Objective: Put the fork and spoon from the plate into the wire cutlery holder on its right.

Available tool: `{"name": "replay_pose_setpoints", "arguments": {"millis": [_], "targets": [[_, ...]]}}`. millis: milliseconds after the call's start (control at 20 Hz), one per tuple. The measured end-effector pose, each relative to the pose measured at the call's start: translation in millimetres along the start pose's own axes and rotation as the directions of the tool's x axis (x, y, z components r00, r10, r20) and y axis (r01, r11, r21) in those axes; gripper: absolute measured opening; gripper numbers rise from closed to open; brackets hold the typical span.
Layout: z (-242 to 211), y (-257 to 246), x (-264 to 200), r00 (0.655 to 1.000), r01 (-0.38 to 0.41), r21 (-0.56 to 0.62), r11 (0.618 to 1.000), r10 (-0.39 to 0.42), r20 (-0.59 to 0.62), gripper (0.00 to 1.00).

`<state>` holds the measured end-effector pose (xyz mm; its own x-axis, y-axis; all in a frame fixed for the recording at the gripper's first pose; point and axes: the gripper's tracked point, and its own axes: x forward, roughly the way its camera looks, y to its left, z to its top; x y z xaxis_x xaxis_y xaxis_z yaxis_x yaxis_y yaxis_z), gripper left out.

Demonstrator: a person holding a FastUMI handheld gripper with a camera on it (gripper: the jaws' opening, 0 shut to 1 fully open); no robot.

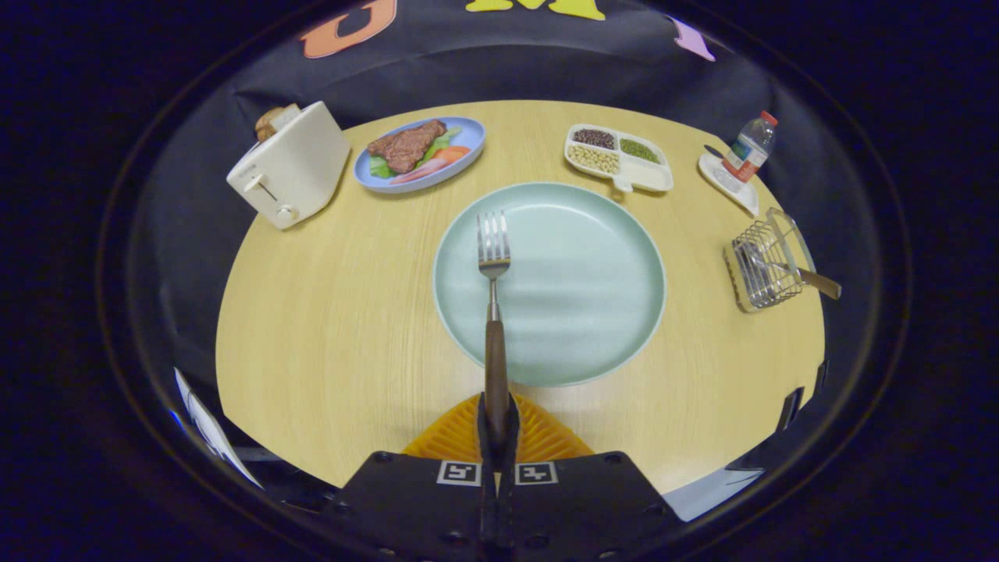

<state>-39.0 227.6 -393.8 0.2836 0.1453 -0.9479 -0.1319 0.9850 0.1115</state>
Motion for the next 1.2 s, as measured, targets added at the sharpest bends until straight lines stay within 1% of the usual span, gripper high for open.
{"name": "replay_pose_setpoints", "arguments": {"millis": [250, 600, 800, 950, 1200], "targets": [[10.8, -12.9, -18.7, 0.999, -0.008, -0.008, 1.000, 0.008, 0.047, 0.01], [23.0, -48.4, -52.3, 0.995, -0.028, 0.023, 0.999, 0.025, 0.093, 0.01], [31.6, -84.0, -68.9, 0.993, -0.017, 0.051, 0.999, 0.011, 0.117, 0.01], [31.8, -109.1, -78.3, 0.994, -0.017, 0.089, 0.996, 0.007, 0.110, 0.01], [42.4, -156.1, -96.8, 0.990, 0.008, 0.121, 0.993, -0.025, 0.137, 0.01]]}}
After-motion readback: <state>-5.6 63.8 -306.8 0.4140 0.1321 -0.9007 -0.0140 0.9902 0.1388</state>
